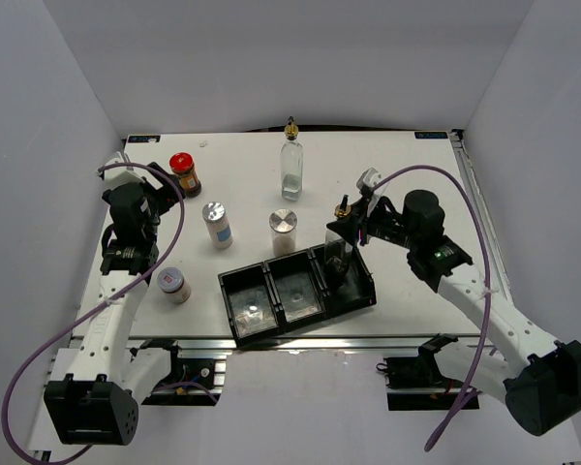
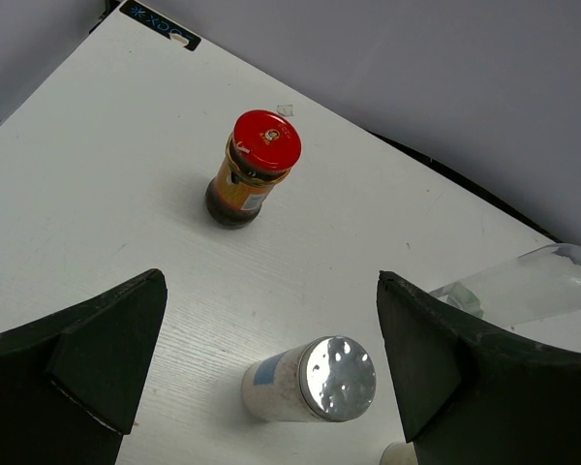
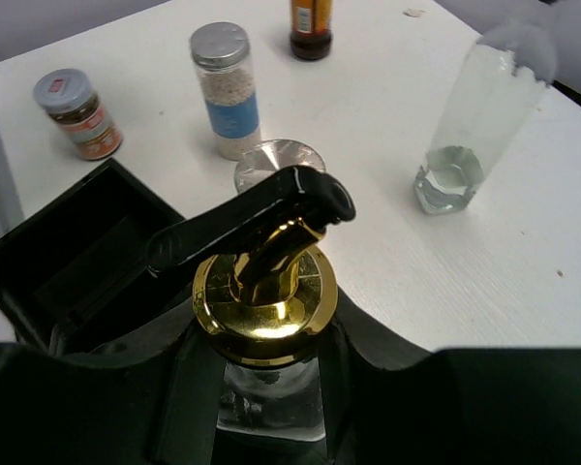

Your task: Organize the condiment bottles

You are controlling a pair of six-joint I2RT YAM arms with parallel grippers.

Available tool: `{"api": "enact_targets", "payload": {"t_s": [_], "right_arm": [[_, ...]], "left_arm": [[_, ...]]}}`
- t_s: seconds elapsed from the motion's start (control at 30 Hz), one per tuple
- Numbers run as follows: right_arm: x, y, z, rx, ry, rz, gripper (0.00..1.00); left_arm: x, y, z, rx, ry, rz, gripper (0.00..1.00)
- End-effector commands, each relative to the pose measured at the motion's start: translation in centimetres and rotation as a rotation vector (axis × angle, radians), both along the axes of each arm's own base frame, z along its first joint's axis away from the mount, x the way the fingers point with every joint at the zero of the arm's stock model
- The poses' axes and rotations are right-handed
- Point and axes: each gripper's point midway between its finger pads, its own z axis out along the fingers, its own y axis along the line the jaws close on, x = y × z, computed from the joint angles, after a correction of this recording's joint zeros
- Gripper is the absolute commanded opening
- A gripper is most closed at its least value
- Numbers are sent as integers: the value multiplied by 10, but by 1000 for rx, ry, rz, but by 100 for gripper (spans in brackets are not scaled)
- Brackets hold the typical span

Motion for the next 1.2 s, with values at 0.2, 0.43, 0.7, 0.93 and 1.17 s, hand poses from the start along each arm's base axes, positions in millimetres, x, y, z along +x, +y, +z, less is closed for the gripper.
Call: {"api": "enact_targets", "payload": {"t_s": [0.2,0.43,0.7,0.93,1.17], "right_arm": [[26,-4,50,199,-208,-219,0],[20,-1,45,221,-311,-283,0],[24,-2,27,213,-306,-327,4],[23,-10,30,242,-257,-375,70],[15,-11,40,228,-232,-351,89]], "left_arm": [[4,2,-1,-18,-4,15,98],[4,3,-1,-23,-7,19,98],[6,2,-4,-24,2,16,98],[8,1,-7,-30,10,14,98],[8,1,-7,-32,10,16,98]]}}
